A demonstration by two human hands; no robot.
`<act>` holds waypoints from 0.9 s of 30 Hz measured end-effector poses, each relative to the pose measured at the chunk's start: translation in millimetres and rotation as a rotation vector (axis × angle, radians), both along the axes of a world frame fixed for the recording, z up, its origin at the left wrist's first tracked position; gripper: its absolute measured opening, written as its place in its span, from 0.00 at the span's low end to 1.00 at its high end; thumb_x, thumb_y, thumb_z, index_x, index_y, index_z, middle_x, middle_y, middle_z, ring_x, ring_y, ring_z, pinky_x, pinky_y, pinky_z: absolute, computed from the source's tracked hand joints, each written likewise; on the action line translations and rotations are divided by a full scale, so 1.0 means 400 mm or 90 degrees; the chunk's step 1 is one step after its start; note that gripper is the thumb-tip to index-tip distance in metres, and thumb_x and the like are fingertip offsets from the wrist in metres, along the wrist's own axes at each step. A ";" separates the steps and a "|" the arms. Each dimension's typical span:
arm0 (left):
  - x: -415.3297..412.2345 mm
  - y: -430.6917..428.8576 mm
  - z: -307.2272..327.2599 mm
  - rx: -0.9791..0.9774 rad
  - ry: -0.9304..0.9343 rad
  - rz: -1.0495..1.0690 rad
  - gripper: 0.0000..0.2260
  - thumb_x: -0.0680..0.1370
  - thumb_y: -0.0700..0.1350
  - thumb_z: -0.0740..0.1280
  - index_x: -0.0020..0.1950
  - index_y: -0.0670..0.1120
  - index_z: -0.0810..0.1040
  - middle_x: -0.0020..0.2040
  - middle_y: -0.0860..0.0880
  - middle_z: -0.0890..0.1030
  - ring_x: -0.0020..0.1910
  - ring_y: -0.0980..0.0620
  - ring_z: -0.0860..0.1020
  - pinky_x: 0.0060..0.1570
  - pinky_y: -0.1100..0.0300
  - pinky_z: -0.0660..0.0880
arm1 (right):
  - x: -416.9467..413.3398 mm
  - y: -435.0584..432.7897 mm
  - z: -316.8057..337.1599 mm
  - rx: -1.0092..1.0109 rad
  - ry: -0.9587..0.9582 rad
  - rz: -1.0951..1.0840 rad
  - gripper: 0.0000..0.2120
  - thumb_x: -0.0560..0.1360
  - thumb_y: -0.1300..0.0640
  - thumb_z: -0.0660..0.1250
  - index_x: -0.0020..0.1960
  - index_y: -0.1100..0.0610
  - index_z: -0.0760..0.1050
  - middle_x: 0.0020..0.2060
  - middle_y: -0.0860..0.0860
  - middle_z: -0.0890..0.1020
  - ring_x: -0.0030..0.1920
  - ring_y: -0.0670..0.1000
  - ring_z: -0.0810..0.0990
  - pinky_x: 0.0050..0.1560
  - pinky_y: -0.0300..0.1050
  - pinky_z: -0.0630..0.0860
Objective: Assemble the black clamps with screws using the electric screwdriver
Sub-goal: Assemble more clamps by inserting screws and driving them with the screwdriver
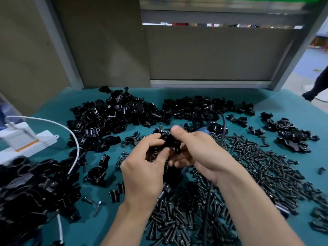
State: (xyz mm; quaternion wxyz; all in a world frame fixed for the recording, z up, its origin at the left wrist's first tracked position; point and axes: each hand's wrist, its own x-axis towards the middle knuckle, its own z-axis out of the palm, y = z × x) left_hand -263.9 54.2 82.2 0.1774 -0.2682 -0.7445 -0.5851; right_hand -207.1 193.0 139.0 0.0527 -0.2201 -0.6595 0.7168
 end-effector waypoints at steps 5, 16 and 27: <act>-0.014 -0.004 0.007 -0.077 -0.040 -0.117 0.17 0.81 0.51 0.72 0.69 0.62 0.78 0.64 0.69 0.80 0.64 0.68 0.77 0.62 0.72 0.73 | 0.022 0.008 -0.031 -0.110 0.084 0.017 0.15 0.73 0.60 0.74 0.59 0.63 0.83 0.43 0.58 0.87 0.39 0.51 0.85 0.43 0.45 0.84; -0.023 -0.013 0.023 -0.049 0.052 -0.105 0.15 0.83 0.66 0.57 0.56 0.58 0.75 0.49 0.63 0.81 0.43 0.63 0.81 0.39 0.74 0.71 | 0.061 -0.028 -0.017 -0.093 0.146 0.054 0.27 0.72 0.63 0.76 0.69 0.53 0.77 0.38 0.57 0.84 0.41 0.53 0.83 0.47 0.50 0.85; -0.043 -0.005 0.035 0.055 -0.177 -0.058 0.13 0.76 0.47 0.61 0.33 0.52 0.79 0.24 0.52 0.71 0.25 0.56 0.67 0.26 0.62 0.65 | 0.064 -0.097 -0.015 0.347 0.072 -0.051 0.25 0.67 0.53 0.82 0.62 0.39 0.82 0.32 0.50 0.85 0.30 0.54 0.83 0.36 0.51 0.84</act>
